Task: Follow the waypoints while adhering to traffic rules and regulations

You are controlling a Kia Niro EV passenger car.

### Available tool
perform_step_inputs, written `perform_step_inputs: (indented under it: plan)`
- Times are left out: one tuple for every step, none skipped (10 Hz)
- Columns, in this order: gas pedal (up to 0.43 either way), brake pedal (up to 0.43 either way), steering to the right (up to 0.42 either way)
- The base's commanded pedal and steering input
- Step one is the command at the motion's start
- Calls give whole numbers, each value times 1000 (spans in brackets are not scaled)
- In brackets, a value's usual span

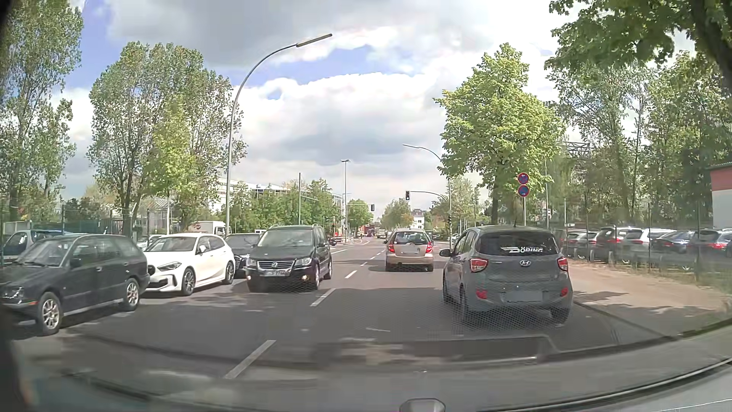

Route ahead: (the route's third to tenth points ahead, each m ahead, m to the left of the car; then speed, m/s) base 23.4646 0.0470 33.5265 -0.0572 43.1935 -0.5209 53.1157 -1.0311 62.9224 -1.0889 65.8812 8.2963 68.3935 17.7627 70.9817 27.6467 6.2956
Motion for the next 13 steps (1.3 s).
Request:
perform_step_inputs:
  plan:
    - [268, 18, 3]
    - [268, 24, 3]
    - [268, 24, 3]
    - [260, 18, 3]
    - [248, 18, 3]
    - [228, 18, 3]
    - [189, 18, 3]
    - [130, 18, 3]
    - [98, 18, 3]
    - [87, 18, 3]
    - [87, 24, 3]
    - [87, 24, 3]
    - [87, 24, 3]
